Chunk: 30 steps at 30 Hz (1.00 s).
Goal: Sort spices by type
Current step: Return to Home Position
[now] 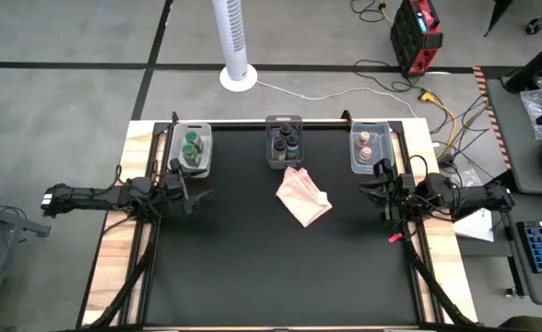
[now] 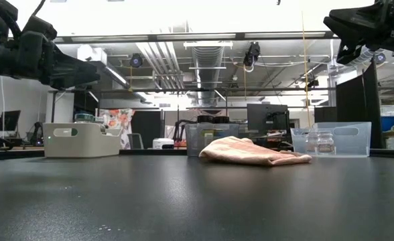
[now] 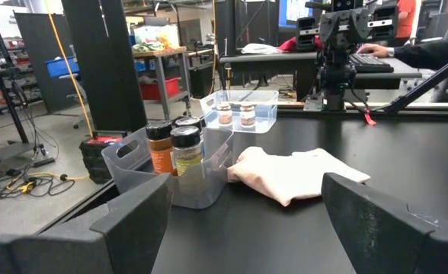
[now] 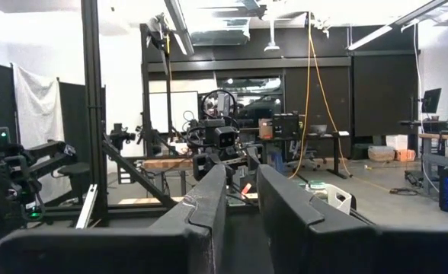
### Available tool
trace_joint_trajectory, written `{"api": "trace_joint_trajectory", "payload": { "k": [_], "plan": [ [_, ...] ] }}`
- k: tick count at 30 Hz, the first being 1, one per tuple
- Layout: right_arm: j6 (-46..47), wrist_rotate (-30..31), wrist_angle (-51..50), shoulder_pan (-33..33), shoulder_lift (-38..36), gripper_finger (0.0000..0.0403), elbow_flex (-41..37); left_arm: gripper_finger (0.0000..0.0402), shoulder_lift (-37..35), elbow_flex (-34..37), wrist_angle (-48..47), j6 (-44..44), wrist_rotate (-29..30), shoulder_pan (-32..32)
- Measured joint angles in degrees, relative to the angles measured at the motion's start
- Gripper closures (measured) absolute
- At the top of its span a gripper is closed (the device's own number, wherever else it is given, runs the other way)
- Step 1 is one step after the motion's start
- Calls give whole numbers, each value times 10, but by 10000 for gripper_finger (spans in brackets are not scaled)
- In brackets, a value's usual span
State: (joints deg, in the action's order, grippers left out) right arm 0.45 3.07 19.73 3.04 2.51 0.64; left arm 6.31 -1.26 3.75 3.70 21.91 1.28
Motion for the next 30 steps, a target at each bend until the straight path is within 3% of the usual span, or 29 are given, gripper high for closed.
{"api": "trace_joint_trajectory", "payload": {
  "k": [10,30],
  "plan": [
    [0,0,0,0,0,346,0,82,0,0,0,0,0,0],
    [0,0,0,0,0,305,0,82,0,0,0,0,0,0]
  ]
}}
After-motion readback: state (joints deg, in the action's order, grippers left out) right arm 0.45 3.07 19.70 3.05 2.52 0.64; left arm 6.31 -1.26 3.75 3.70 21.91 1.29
